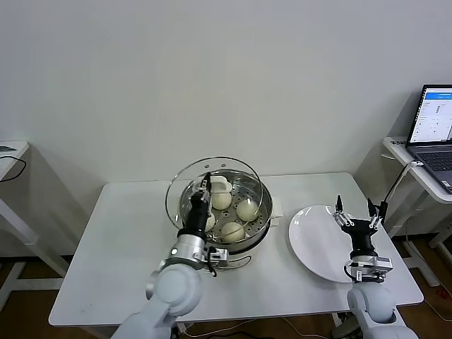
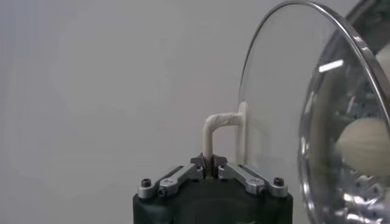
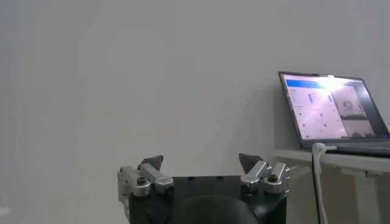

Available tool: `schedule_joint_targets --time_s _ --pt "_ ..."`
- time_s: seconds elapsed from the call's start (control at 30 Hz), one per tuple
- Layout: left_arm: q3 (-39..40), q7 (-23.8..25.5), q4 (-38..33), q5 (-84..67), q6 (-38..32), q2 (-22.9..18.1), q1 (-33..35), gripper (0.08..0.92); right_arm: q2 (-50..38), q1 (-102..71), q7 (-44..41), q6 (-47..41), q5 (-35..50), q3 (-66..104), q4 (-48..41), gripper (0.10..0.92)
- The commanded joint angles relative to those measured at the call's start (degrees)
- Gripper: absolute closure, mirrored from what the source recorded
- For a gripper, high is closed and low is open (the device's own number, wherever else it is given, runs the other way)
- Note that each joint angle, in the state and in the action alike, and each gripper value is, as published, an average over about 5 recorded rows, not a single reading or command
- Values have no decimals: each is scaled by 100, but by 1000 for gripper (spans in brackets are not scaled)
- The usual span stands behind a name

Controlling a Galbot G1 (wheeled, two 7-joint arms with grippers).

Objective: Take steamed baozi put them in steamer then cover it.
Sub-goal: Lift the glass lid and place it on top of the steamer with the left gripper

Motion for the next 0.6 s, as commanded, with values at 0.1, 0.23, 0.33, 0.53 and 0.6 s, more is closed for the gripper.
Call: schedule_joint_targets --time_s 0.1,0.23,0.33,0.53,0.6 --pt "362 438 698 787 227 -420 -297 809 18 0 -2 4 -16 44 -61 203" --pt "362 436 728 800 230 -523 -306 809 25 0 -7 12 -27 49 -89 203" --pt "365 435 787 804 228 -594 -323 809 28 6 -8 14 -37 49 -104 203" --pt "358 441 901 793 228 -667 -364 809 30 25 -14 26 -52 47 -154 203" --pt "349 445 935 790 229 -701 -362 809 35 35 -15 33 -62 42 -176 203"
